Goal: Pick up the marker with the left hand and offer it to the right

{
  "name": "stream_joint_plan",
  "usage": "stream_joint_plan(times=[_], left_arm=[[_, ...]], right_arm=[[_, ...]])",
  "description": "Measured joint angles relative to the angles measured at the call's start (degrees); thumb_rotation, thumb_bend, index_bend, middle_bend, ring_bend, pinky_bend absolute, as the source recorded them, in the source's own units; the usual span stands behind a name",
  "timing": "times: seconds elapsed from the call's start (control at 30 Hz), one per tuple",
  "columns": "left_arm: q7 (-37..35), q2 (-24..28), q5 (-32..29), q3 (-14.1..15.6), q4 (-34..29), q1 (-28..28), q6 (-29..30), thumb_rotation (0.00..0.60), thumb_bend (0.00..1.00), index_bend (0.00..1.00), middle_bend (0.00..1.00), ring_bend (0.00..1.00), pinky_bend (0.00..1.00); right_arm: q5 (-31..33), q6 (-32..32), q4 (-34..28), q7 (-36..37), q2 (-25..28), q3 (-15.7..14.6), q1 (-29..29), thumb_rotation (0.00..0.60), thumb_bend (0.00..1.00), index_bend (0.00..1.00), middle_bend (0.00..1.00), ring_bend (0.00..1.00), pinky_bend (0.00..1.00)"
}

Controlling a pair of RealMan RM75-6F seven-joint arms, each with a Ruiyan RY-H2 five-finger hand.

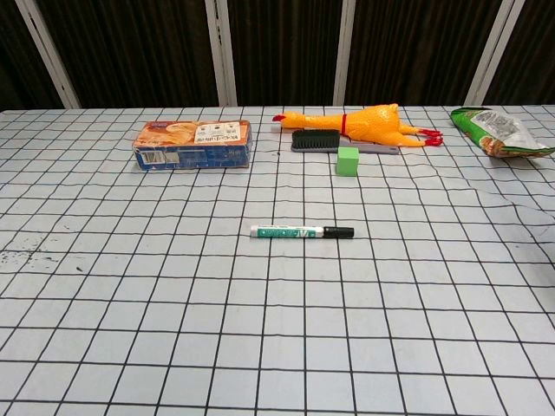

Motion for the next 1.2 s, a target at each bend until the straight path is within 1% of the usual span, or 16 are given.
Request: stream_joint_plan(times=[0.37, 0.53, 0.87, 1.03, 1.2], left_arm=[[-3.1, -0.7, -0.6, 0.2, 3.3, 0.5, -0.1, 0.6, 0.52, 0.01, 0.0, 0.0, 0.0], [-3.9, -0.5, -0.2, -0.1, 3.3, 0.4, 0.1, 0.6, 0.52, 0.02, 0.0, 0.0, 0.0], [-2.8, -1.9, -0.2, -0.2, 4.5, 0.1, -0.1, 0.6, 0.51, 0.05, 0.0, 0.0, 0.0], [-1.7, -2.9, -0.9, -1.3, 4.2, -1.5, -1.7, 0.6, 0.51, 0.06, 0.0, 0.0, 0.0], [3.0, -4.2, -2.4, -2.7, 2.8, -4.3, -4.7, 0.6, 0.49, 0.06, 0.0, 0.0, 0.0]], right_arm=[[1.5, -0.9, -0.4, -2.1, -1.5, 0.5, 0.5, 0.6, 0.12, 0.14, 0.08, 0.12, 0.04], [2.1, -0.9, -0.8, -2.3, -1.5, 0.7, 0.4, 0.6, 0.12, 0.14, 0.08, 0.12, 0.04], [2.7, -1.6, -0.5, -1.6, -1.1, 0.7, 0.4, 0.6, 0.12, 0.14, 0.08, 0.12, 0.04], [2.5, -1.7, -0.1, -1.1, -1.0, 0.8, 0.5, 0.6, 0.12, 0.14, 0.08, 0.12, 0.04], [3.0, -2.1, 0.2, -0.8, -1.5, 0.6, 0.4, 0.6, 0.12, 0.14, 0.08, 0.11, 0.04]])
